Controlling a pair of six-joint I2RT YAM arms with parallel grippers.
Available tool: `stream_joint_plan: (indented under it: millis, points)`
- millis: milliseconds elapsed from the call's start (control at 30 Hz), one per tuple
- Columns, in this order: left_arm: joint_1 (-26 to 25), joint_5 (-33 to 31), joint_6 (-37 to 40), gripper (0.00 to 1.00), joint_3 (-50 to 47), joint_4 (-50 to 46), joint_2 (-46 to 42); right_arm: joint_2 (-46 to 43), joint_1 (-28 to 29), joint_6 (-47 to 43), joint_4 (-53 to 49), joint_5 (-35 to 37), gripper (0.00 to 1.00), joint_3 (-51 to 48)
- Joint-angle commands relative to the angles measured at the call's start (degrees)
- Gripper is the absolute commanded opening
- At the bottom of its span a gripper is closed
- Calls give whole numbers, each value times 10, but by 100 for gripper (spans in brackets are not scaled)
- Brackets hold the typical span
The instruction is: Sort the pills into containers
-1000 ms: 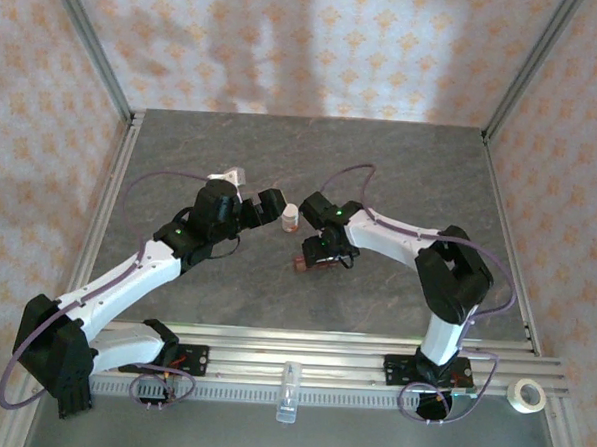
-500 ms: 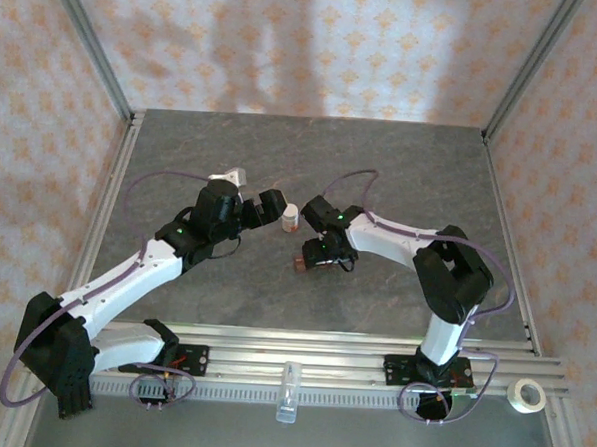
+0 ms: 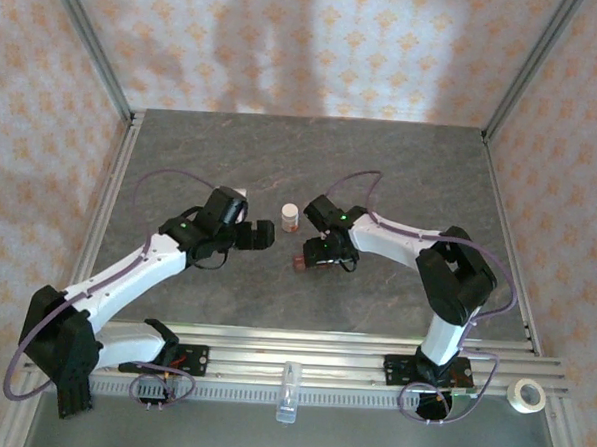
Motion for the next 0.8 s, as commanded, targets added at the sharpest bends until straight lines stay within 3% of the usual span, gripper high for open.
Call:
stream_joint_plan:
  millis: [0, 233, 767]
  points:
    - [-29, -56, 77, 100, 20, -84, 13, -14, -9, 13, -1, 4, 82, -6]
    - [-101, -80, 102, 100, 23, -67, 51, -28, -23, 16, 0, 1, 83, -6]
    - [-152, -58, 133, 100, 33, 17, 148, -51, -50, 38, 52, -34, 82, -65]
